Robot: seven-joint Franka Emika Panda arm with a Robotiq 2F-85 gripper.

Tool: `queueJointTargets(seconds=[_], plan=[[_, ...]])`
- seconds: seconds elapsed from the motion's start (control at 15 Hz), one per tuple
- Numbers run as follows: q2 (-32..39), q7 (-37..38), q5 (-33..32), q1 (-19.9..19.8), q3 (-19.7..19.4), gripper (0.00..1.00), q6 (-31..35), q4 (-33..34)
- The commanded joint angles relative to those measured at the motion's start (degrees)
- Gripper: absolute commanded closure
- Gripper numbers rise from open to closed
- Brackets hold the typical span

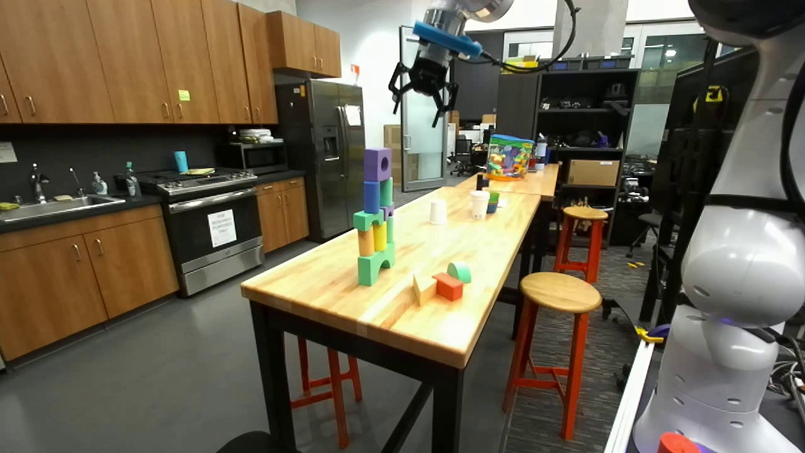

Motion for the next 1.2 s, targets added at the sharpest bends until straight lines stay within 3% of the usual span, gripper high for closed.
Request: queueJointTargets(seconds=[0.0, 0.07, 0.4, 0.67, 1.13], plan=[[0.1, 0.0, -0.1, 0.7, -0.6, 0.0, -0.2, 0.3], [0.5, 0.0, -0.7, 0.8, -0.5, 0.0, -0.9, 0.8], [-1.8, -13.6, -2.0, 2.1, -0.3, 0.0, -12.7, 1.3], [-5.9, -24.8, -4.2, 2.4, -0.6, 0.0, -20.5, -3.6], [-8.6, -47.5, -11.0, 3.4, -0.5, 0.0, -18.4, -16.8]])
